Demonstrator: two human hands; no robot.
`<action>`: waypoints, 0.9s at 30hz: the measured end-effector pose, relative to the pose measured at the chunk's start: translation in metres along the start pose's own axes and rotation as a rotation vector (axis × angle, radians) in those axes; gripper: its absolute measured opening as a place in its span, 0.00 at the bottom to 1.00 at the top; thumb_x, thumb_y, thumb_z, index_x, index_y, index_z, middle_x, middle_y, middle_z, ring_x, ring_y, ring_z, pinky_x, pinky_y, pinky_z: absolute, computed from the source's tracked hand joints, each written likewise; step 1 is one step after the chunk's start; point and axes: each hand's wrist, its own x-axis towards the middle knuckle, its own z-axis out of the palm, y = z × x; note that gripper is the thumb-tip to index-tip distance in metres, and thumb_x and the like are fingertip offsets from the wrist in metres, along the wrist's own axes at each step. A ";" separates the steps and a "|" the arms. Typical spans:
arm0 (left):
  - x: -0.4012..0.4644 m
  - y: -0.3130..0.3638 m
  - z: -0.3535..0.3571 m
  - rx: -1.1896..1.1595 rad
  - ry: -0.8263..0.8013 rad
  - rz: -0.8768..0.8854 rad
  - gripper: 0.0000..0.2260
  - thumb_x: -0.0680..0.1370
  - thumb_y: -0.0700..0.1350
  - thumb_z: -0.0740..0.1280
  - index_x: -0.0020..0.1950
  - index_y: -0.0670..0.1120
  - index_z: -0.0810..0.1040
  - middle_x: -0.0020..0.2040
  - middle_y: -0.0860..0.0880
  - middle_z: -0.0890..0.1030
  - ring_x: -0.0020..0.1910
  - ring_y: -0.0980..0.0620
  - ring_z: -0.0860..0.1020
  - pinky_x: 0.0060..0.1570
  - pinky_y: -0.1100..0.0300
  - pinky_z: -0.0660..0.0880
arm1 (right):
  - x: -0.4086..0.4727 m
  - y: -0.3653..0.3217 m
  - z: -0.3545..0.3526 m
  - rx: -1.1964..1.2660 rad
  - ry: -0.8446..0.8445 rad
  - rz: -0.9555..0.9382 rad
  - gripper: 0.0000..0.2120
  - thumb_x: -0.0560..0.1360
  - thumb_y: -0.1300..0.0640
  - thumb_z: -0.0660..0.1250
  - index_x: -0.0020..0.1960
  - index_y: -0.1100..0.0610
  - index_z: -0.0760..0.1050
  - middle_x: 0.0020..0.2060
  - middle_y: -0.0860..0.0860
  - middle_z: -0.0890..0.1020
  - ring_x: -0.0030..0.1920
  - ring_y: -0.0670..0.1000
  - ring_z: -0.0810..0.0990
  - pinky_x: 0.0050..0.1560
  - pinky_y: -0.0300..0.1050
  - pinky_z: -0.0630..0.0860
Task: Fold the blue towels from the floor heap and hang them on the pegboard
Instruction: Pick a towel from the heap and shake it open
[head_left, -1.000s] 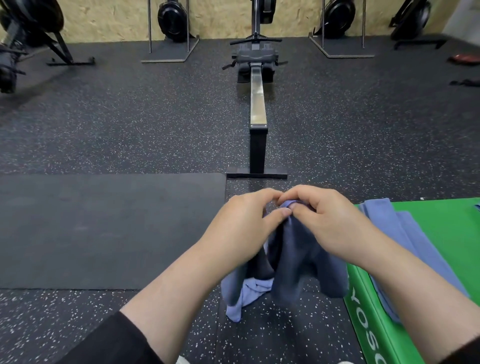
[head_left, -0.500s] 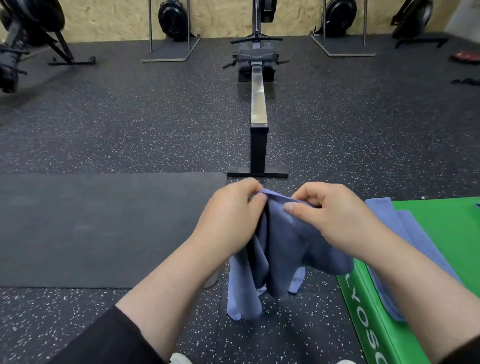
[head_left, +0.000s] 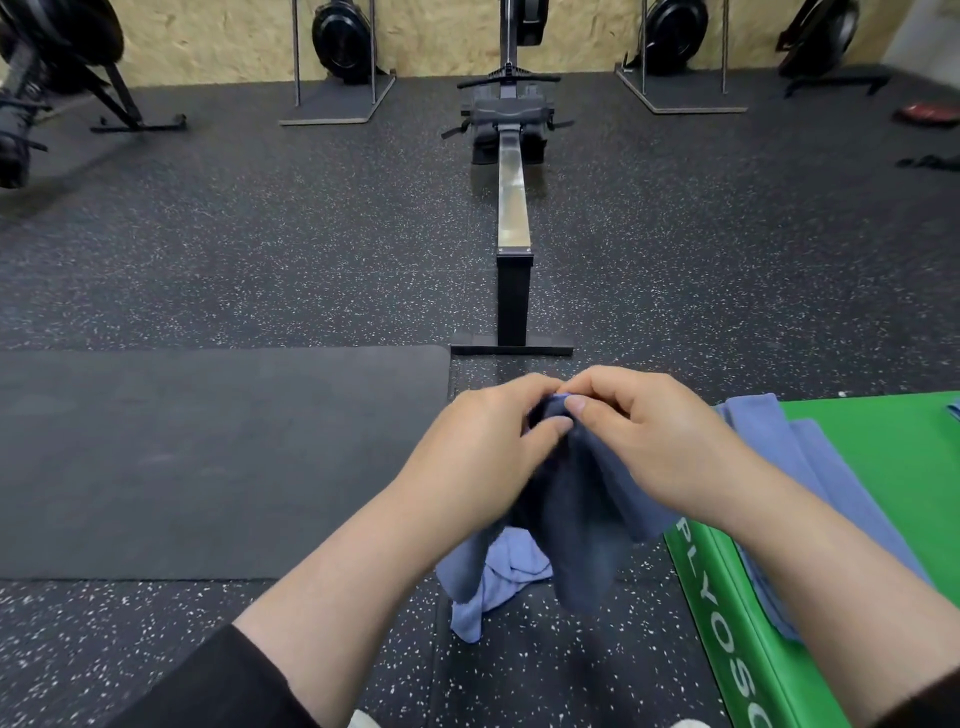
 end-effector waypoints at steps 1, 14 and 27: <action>0.001 -0.001 0.001 0.000 0.011 -0.008 0.06 0.80 0.54 0.67 0.56 0.58 0.80 0.30 0.58 0.75 0.36 0.56 0.74 0.40 0.56 0.71 | 0.000 -0.001 0.000 0.010 -0.007 0.001 0.07 0.81 0.57 0.66 0.51 0.49 0.82 0.43 0.42 0.86 0.47 0.46 0.82 0.55 0.51 0.76; 0.012 -0.025 -0.011 -0.295 0.200 -0.242 0.06 0.81 0.49 0.68 0.46 0.50 0.80 0.34 0.54 0.80 0.31 0.54 0.75 0.34 0.58 0.69 | -0.002 -0.001 -0.010 0.180 0.158 0.183 0.19 0.77 0.43 0.68 0.37 0.57 0.75 0.27 0.44 0.71 0.32 0.45 0.67 0.37 0.43 0.66; 0.006 -0.005 0.001 -0.587 0.305 -0.197 0.10 0.78 0.43 0.72 0.57 0.54 0.80 0.33 0.55 0.77 0.30 0.60 0.73 0.33 0.69 0.68 | -0.005 -0.017 0.006 0.710 0.036 0.375 0.11 0.83 0.62 0.60 0.53 0.61 0.82 0.52 0.68 0.83 0.48 0.58 0.82 0.59 0.59 0.78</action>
